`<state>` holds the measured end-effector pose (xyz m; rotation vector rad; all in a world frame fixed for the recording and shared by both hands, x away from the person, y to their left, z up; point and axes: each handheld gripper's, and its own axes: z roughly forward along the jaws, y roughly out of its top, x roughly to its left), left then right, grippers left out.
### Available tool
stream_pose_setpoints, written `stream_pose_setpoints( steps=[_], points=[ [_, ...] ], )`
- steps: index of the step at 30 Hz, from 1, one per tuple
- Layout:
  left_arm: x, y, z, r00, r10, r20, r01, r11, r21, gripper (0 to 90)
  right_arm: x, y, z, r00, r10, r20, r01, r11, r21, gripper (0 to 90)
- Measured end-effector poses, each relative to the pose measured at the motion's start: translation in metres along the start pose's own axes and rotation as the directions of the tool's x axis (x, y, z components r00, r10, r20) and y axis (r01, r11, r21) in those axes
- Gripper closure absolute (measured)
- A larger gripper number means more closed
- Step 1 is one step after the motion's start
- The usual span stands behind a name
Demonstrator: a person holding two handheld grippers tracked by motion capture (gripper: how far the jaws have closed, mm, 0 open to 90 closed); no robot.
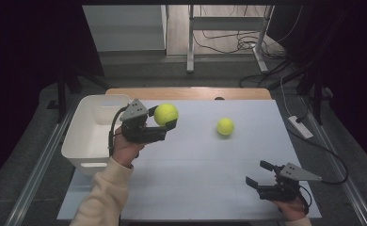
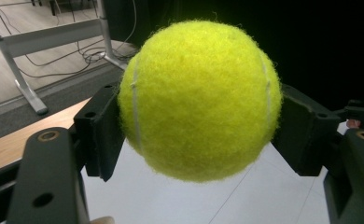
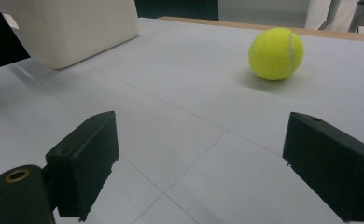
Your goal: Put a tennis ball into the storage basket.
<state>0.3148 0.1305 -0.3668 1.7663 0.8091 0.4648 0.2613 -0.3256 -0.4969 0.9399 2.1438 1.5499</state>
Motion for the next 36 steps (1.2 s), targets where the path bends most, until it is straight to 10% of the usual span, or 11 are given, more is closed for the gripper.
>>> stream_pose_setpoints(
  steps=[36],
  points=[
    [0.033,-0.002,-0.028,0.9922,-0.046,-0.116,0.045,0.9989,-0.016,26.6,0.0,0.001,-0.001,1.0,0.0,0.006,0.0,1.0,-0.004,10.5]
  ],
)
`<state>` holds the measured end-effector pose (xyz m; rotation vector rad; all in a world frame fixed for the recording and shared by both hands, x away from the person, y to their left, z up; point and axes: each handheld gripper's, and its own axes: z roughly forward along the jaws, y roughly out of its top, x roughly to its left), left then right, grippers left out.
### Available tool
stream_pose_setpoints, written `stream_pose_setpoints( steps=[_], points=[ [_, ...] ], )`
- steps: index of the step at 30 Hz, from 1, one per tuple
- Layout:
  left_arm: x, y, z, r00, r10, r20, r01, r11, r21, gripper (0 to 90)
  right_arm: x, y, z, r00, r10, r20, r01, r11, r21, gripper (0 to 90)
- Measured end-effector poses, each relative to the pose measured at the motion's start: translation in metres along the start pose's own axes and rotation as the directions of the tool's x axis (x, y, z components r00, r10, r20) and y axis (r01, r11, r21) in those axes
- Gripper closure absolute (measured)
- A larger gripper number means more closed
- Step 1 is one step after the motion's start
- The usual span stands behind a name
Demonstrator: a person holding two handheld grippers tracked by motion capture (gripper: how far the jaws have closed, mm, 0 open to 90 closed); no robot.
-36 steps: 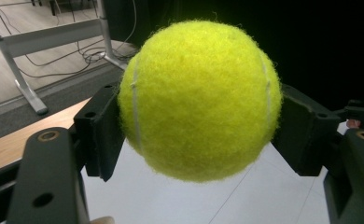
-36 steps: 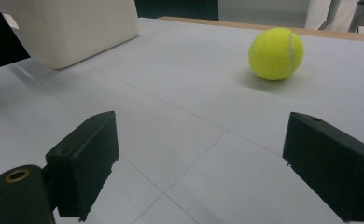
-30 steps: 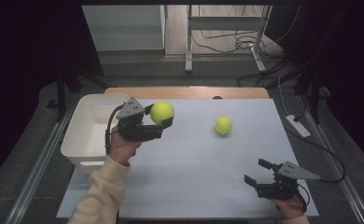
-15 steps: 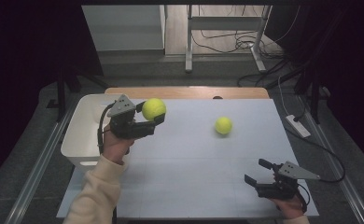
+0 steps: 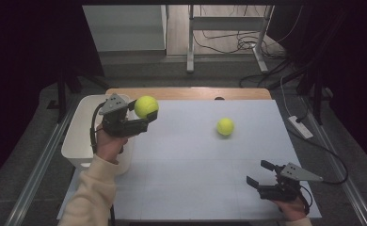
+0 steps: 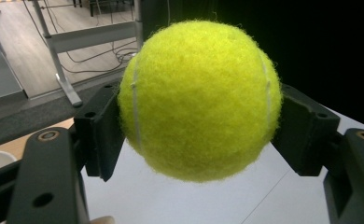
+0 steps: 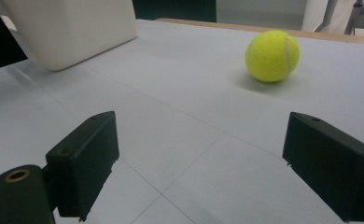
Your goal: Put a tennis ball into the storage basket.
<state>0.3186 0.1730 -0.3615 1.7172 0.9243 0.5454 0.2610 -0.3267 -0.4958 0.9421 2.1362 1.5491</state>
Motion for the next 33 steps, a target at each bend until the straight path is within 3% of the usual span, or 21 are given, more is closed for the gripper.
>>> stream_pose_setpoints(
  steps=[13,33],
  points=[
    [0.013,-0.001,-0.008,0.9986,-0.019,-0.049,0.019,0.9997,0.011,26.5,0.0,0.0,0.0,1.0,-0.001,0.003,0.001,1.0,-0.002,10.6],
    [0.041,-0.005,-0.023,0.99,-0.074,-0.12,0.076,0.9971,0.006,26.5,0.0,0.0,0.0,1.0,0.0,0.0,0.0,1.0,-0.006,10.6]
  ],
)
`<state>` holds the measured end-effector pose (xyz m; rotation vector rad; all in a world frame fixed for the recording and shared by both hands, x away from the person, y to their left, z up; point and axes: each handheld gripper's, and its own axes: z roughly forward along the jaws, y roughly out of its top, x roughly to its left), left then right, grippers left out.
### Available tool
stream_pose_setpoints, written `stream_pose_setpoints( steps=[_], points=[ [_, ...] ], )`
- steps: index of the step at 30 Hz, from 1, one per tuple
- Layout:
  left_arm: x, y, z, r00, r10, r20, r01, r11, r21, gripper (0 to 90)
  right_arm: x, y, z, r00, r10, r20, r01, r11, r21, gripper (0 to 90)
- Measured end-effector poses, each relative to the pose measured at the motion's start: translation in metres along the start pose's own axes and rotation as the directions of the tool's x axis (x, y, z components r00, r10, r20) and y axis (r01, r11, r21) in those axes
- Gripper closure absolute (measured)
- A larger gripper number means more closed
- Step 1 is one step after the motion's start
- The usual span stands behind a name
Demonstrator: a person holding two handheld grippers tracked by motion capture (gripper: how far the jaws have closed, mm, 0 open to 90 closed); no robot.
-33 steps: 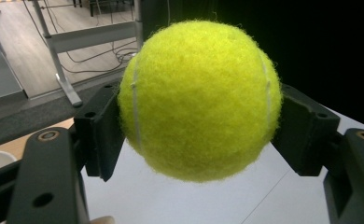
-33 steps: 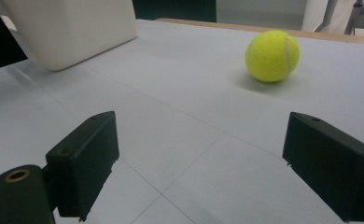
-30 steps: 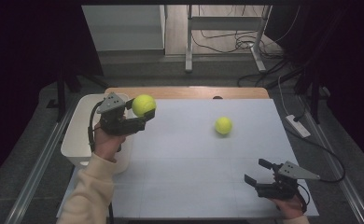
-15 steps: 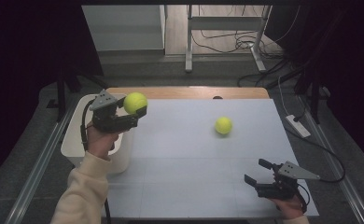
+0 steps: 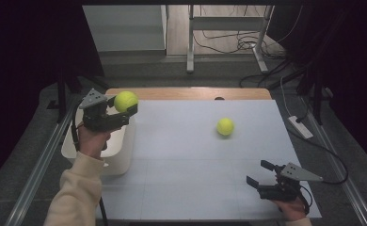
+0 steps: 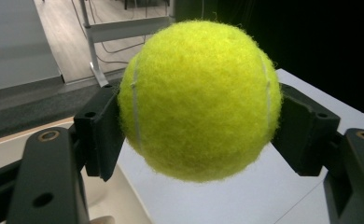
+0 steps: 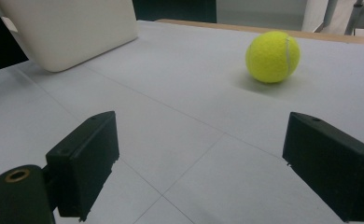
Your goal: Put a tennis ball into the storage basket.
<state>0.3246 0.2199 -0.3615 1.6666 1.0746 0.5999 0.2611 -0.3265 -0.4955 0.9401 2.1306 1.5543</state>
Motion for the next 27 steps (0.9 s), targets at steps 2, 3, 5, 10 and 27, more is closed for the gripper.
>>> stream_pose_setpoints(
  steps=[2,3,5,10,27],
  points=[
    [0.004,-0.001,-0.001,0.9999,-0.009,-0.006,0.009,1.0,0.0,26.5,0.0,0.0,0.0,1.0,0.001,0.001,-0.001,1.0,0.001,10.6],
    [0.005,-0.001,-0.001,0.9999,-0.011,-0.01,0.011,0.9999,0.001,26.5,0.0,0.0,0.0,1.0,0.0,0.001,0.0,1.0,0.002,10.6],
    [0.006,-0.001,-0.001,0.9998,-0.012,-0.013,0.012,0.9999,0.003,26.5,0.0,0.0,0.0,1.0,0.0,0.001,0.0,1.0,0.002,10.6],
    [0.011,-0.003,-0.002,0.9995,-0.017,-0.027,0.018,0.9998,0.01,26.5,0.0,0.0,0.0,1.0,0.001,0.002,-0.001,1.0,0.002,10.6],
    [0.035,-0.008,-0.008,0.9929,-0.055,-0.106,0.058,0.998,0.024,26.5,0.0,-0.001,0.001,1.0,-0.001,0.002,0.001,1.0,0.008,10.6]
  ],
)
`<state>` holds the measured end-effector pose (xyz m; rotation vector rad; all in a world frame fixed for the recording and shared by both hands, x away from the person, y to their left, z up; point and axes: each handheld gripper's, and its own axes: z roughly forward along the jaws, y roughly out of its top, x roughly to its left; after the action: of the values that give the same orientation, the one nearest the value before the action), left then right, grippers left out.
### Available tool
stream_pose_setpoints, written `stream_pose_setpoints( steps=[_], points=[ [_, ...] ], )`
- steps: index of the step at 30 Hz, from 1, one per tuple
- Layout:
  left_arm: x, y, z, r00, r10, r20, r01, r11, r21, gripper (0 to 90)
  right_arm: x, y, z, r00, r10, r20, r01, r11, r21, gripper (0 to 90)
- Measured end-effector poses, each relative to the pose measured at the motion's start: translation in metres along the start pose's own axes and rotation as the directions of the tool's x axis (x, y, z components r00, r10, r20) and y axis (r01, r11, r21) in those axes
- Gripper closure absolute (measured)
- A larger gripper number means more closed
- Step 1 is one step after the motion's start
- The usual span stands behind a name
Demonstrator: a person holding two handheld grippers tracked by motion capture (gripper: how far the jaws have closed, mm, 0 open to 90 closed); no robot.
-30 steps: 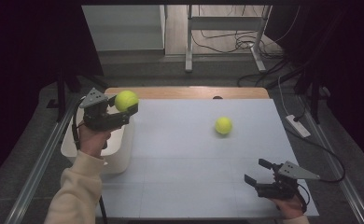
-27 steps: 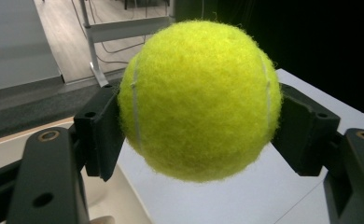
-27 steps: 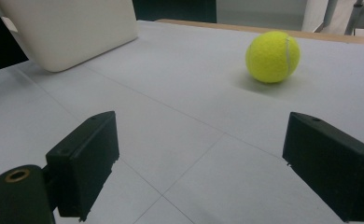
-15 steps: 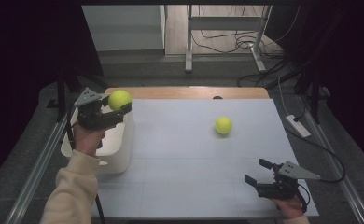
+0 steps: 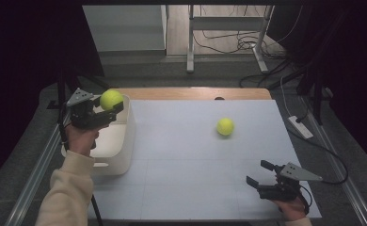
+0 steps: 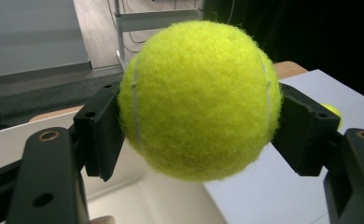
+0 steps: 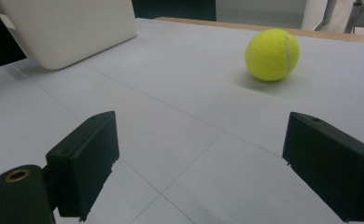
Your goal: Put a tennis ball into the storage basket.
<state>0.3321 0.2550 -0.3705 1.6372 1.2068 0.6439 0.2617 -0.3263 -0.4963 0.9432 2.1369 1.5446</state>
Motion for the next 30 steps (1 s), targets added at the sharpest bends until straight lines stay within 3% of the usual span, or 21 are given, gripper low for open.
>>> stream_pose_setpoints(
  steps=[14,30],
  points=[
    [0.017,-0.002,0.003,0.9981,-0.019,-0.059,0.021,0.9993,0.03,26.5,0.001,0.0,0.0,1.0,-0.001,-0.001,0.001,1.0,0.003,10.6],
    [0.04,-0.003,0.01,0.9901,-0.048,-0.132,0.059,0.995,0.08,26.5,0.001,0.0,0.001,1.0,0.003,-0.001,-0.003,1.0,0.005,10.7]
  ],
)
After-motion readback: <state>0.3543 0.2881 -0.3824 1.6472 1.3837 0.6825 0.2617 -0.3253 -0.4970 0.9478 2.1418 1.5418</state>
